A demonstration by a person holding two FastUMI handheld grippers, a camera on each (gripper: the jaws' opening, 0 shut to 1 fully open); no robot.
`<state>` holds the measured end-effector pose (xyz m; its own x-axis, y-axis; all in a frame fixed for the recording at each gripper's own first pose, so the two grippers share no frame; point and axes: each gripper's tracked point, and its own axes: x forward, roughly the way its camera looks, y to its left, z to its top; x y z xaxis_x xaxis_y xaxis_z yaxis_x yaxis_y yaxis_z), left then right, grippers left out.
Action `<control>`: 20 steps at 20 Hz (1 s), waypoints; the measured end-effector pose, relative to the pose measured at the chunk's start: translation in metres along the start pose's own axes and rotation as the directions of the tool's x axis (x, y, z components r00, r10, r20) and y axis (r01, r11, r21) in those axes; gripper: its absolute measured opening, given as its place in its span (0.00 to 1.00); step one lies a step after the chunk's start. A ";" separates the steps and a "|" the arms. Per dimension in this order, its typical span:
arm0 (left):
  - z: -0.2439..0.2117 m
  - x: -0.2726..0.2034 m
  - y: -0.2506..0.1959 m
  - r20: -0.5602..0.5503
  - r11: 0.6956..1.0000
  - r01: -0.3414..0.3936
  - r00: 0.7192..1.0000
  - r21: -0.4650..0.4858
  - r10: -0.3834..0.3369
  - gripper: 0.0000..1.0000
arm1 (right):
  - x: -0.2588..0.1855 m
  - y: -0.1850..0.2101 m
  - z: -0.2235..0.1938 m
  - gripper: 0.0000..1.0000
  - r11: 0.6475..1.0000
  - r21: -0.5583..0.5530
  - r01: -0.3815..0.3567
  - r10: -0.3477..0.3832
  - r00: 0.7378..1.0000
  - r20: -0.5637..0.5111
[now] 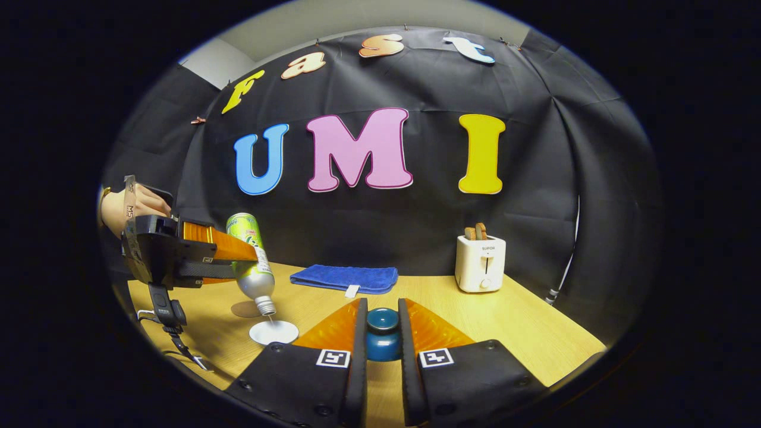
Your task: Open the teacup lid with one hand, grasp the water bottle and pour water into the teacup with the other hand; after pouring, place the water bottle on the coaster and then close the teacup lid.
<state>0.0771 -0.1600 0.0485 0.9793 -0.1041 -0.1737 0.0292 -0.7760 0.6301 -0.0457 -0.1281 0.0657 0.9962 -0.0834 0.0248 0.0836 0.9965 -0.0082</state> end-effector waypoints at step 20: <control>0.006 -0.038 -0.039 -0.015 -0.252 0.030 0.984 -0.967 0.175 0.76 | 0.007 0.026 -0.016 0.28 0.999 0.000 -0.043 0.043 0.999 -0.024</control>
<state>0.0375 -0.1297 0.0257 0.9721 -0.2292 -0.0492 0.2160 0.7943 0.5679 -0.0362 -0.1026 0.0501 0.9992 -0.0405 0.0004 0.0405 0.9991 -0.0092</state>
